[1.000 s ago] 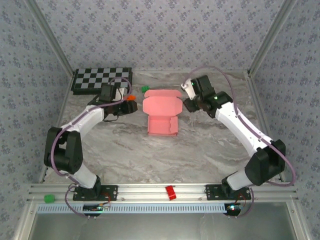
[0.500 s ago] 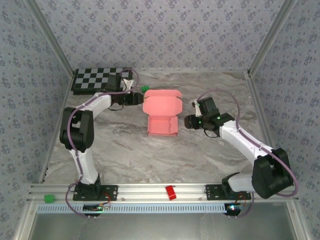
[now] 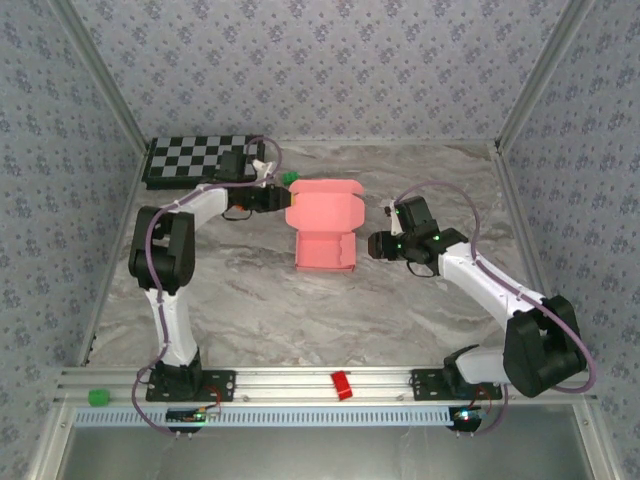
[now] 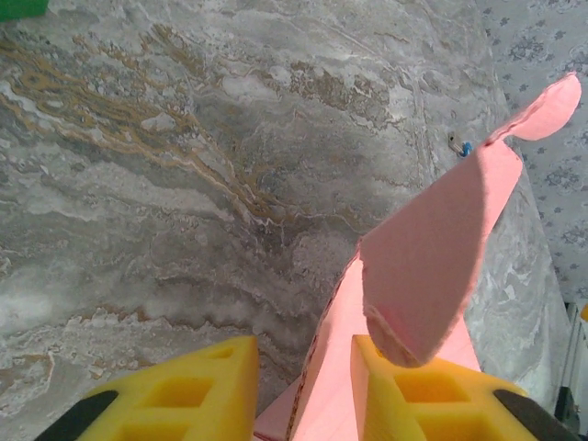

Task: Fold the paper box

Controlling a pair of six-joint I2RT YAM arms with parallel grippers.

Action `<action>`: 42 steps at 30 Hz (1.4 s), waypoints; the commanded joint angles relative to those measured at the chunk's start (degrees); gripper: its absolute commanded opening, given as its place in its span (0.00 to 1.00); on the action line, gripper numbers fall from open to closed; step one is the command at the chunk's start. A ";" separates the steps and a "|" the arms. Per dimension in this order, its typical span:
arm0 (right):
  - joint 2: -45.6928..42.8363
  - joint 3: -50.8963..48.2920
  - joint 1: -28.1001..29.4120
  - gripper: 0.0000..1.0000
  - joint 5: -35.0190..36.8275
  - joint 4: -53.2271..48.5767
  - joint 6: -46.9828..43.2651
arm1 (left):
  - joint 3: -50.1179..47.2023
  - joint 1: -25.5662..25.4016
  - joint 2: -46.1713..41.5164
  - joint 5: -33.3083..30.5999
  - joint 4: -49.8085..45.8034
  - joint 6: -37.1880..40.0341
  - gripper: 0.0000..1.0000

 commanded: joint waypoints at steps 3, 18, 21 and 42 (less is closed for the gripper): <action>1.48 0.08 0.29 0.53 0.51 -0.65 0.51 | 1.76 0.05 0.21 2.57 0.92 0.08 0.21; 6.14 1.63 0.37 0.53 -3.44 2.71 1.47 | -12.01 -0.87 -11.97 -5.39 5.79 -3.26 0.00; 8.07 2.98 0.53 0.52 -4.52 2.56 1.43 | -16.10 -2.06 -16.95 -11.58 6.01 -4.08 0.00; 19.18 8.49 6.34 0.52 -6.72 8.86 3.79 | -36.86 -6.98 -39.76 -32.24 15.94 -13.91 0.00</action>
